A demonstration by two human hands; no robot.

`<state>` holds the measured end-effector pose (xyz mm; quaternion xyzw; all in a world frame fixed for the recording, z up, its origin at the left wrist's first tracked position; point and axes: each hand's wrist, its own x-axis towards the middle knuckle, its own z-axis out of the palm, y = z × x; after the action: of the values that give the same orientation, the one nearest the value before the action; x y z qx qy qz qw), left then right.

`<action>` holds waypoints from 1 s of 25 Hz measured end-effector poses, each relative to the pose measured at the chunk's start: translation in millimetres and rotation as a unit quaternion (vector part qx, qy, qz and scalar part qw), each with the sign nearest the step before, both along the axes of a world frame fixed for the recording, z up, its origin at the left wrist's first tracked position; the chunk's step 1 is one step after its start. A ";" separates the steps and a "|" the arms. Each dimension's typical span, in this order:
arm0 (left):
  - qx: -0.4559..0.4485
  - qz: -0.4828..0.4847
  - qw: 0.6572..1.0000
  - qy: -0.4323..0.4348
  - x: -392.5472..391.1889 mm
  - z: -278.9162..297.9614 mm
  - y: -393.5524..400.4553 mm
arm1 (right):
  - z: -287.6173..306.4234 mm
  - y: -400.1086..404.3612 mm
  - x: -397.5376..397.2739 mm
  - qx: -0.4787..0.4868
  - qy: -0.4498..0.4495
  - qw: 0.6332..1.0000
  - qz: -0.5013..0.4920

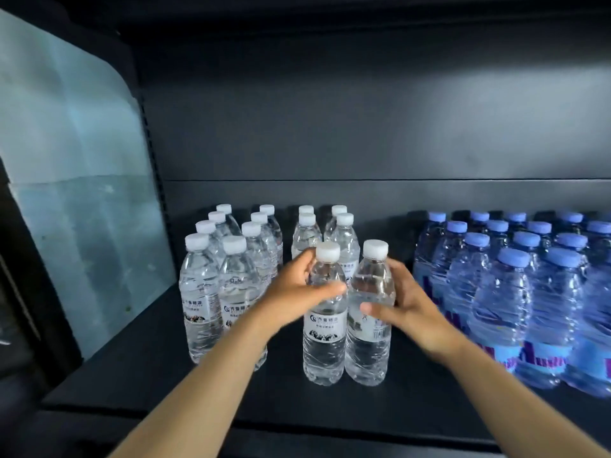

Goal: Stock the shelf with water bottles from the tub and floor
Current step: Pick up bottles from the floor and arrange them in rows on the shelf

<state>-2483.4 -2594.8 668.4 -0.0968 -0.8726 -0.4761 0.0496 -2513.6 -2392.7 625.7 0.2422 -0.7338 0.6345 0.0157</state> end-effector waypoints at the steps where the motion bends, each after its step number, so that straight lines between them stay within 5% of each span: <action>1: 0.003 0.015 1.000 0.008 3.2 -11.2 2.8 | -12.8 -3.6 3.8 -0.012 0.009 1.000 -0.026; 3: 0.035 0.038 0.998 0.028 3.8 -28.2 2.5 | -27.3 -5.3 7.0 -0.067 0.006 0.997 -0.050; 7: 0.131 0.027 0.991 0.026 5.4 -49.6 -0.8 | -33.9 1.5 13.8 -0.125 -0.012 0.989 0.080; 13: 0.143 0.113 0.982 0.049 10.8 -118.6 13.6 | -81.0 -18.7 23.4 -0.070 -0.036 0.990 -0.118; 25: 0.101 0.216 0.967 0.095 -26.5 -124.6 14.3 | -71.5 -22.9 -7.5 -0.094 -0.122 0.987 0.049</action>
<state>-2509.9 -2580.5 543.8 0.0546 -0.8114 -0.5287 0.2432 -2521.1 -2415.6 554.1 0.1961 -0.6543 0.7257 -0.0824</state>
